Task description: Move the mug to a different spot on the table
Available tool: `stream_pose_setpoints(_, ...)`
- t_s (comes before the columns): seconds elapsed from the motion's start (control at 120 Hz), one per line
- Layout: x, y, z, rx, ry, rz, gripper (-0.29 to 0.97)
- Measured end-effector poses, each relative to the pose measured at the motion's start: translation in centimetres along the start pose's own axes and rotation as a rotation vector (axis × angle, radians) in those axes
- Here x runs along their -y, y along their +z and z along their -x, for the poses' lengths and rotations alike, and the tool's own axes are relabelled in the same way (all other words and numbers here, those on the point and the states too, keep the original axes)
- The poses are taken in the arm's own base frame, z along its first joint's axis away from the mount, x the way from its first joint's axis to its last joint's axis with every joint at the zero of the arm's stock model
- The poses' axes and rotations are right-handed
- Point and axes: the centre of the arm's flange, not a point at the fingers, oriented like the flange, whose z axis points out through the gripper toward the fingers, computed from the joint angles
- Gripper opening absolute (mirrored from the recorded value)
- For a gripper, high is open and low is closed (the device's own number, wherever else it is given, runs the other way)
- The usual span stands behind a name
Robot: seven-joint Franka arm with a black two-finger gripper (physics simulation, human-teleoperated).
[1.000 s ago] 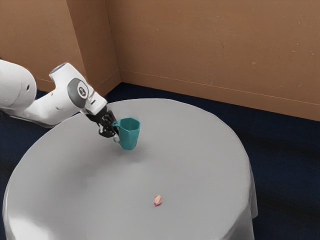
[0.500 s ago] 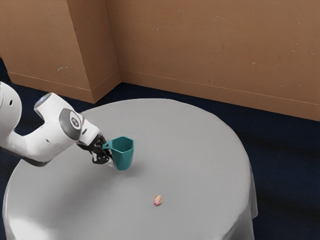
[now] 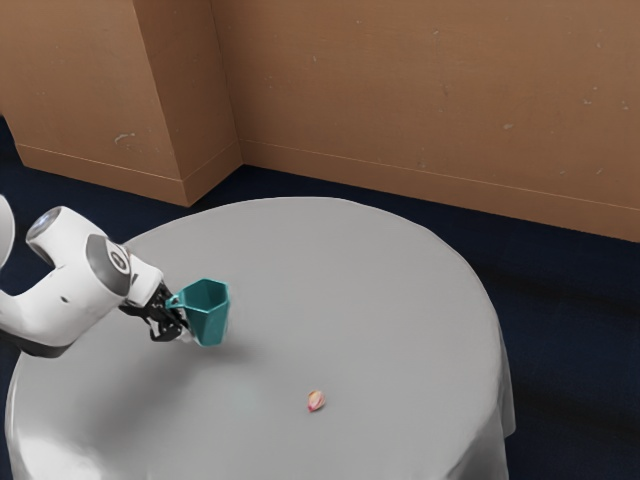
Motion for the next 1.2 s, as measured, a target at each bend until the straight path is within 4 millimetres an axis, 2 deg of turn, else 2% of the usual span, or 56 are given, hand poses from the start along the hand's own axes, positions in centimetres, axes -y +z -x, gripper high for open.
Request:
stream_pose_setpoints(0.067, 0.3, -0.1, 0.5, 0.003, -0.009, -0.005, -0.10)
stream_pose_setpoints(0.158, 0.0, 1.0, 1.1, 0.006, -0.019, 0.053, 0.08)
stream_pose_setpoints(0.283, -0.5, 1.6, 1.0, -0.006, -0.020, 0.111, 0.34)
stream_pose_setpoints(0.475, -1.4, 2.1, 1.8, -0.018, -0.051, 0.160, 0.54)
stream_pose_setpoints(0.825, -2.6, 1.6, 5.4, -0.007, -0.123, 0.186, 0.65)
stream_pose_setpoints(0.967, -2.8, 0.3, 7.0, -0.017, -0.152, 0.173, 0.67)
stream_pose_setpoints(1.1, -1.8, -1.5, 7.9, -0.042, -0.168, 0.135, 0.67)
stream_pose_setpoints(1.2, -0.8, -3.2, 7.4, -0.063, -0.144, 0.100, 0.68)
